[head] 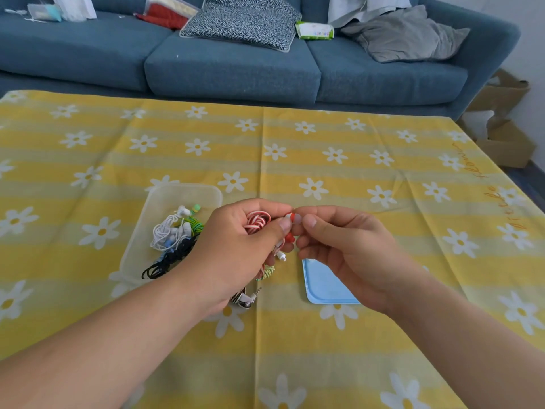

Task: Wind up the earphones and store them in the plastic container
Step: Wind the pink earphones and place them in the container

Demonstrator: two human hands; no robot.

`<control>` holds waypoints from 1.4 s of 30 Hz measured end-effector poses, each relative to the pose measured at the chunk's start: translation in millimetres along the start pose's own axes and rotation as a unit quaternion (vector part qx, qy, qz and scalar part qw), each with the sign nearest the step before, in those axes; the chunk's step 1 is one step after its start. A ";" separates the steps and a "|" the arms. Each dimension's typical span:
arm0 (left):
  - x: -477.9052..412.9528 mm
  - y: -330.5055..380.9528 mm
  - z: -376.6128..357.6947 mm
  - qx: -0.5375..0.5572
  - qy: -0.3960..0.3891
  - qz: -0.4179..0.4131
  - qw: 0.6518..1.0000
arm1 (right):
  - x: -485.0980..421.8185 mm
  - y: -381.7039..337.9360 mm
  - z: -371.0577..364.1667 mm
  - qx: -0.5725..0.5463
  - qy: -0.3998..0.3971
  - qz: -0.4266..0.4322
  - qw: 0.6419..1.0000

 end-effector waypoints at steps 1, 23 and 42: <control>0.1 0.6 -0.1 0.003 -0.004 0.001 1.000 | -0.1 -0.1 1.1 0.001 0.001 -0.003 1.000; -3.1 -11.7 -7.1 0.105 -0.024 0.108 0.988 | -10.7 18.8 41.0 0.548 0.133 -0.012 0.825; -7.1 -8.5 -0.1 0.213 -0.022 0.135 0.968 | 4.0 3.8 -2.0 0.238 0.109 0.018 0.965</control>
Point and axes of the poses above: each hand's wrist, its own x-axis away from the middle knuckle, its own z-axis out of the back of the hand, y = z × x, the point moved 1 cm from there along -x, towards the middle knuckle, and after that the axes turned 15 degrees about -x, right-handed, at the moved point
